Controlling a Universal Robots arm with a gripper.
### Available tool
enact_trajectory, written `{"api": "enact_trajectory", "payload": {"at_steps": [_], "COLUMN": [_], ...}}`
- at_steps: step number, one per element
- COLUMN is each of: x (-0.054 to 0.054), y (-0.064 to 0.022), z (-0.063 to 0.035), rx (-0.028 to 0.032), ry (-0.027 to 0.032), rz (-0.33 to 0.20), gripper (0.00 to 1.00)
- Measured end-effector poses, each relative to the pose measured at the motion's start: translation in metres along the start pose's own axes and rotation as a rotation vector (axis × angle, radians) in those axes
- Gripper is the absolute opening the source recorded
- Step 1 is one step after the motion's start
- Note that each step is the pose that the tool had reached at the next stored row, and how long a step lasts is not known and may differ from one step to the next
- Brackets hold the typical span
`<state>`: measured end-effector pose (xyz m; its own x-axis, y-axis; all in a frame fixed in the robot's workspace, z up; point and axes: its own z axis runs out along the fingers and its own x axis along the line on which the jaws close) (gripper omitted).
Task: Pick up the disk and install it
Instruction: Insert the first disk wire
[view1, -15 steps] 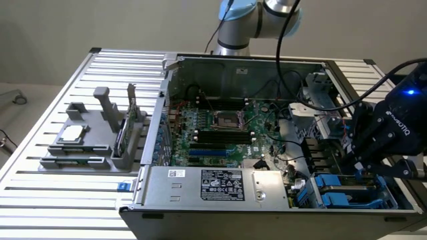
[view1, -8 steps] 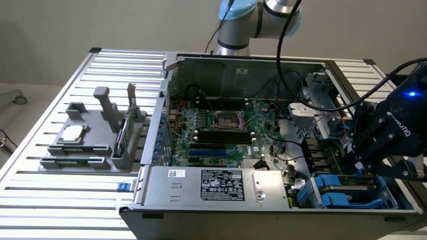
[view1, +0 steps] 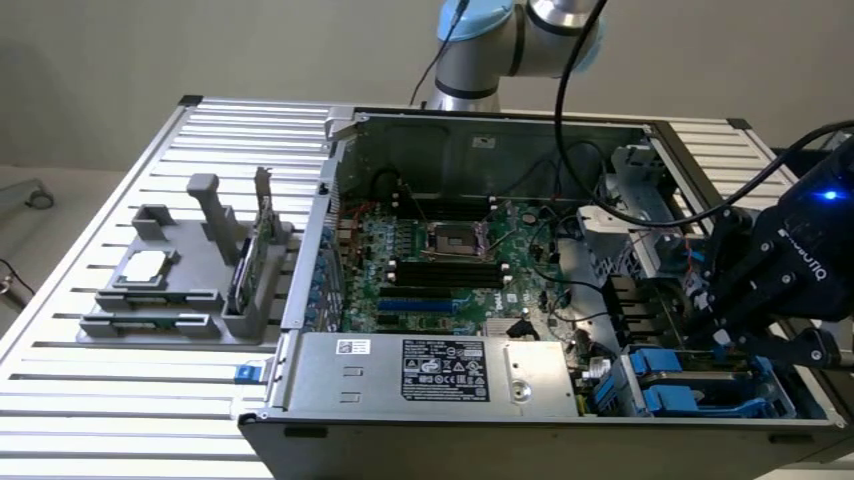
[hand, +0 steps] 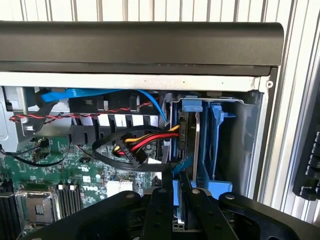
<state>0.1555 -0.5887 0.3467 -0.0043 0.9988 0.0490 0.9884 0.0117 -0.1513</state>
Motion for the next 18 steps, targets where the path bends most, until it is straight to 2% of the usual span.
{"api": "enact_trajectory", "payload": {"at_steps": [6,18], "x": [-0.0028,-0.0084], "y": [0.0002,0.0006], "z": [0.0011,0.0039], "rx": [-0.0108,-0.026], "ry": [0.0131,0.0252], "rz": [-0.003,-0.005], "gripper": [0.16,0.16]}}
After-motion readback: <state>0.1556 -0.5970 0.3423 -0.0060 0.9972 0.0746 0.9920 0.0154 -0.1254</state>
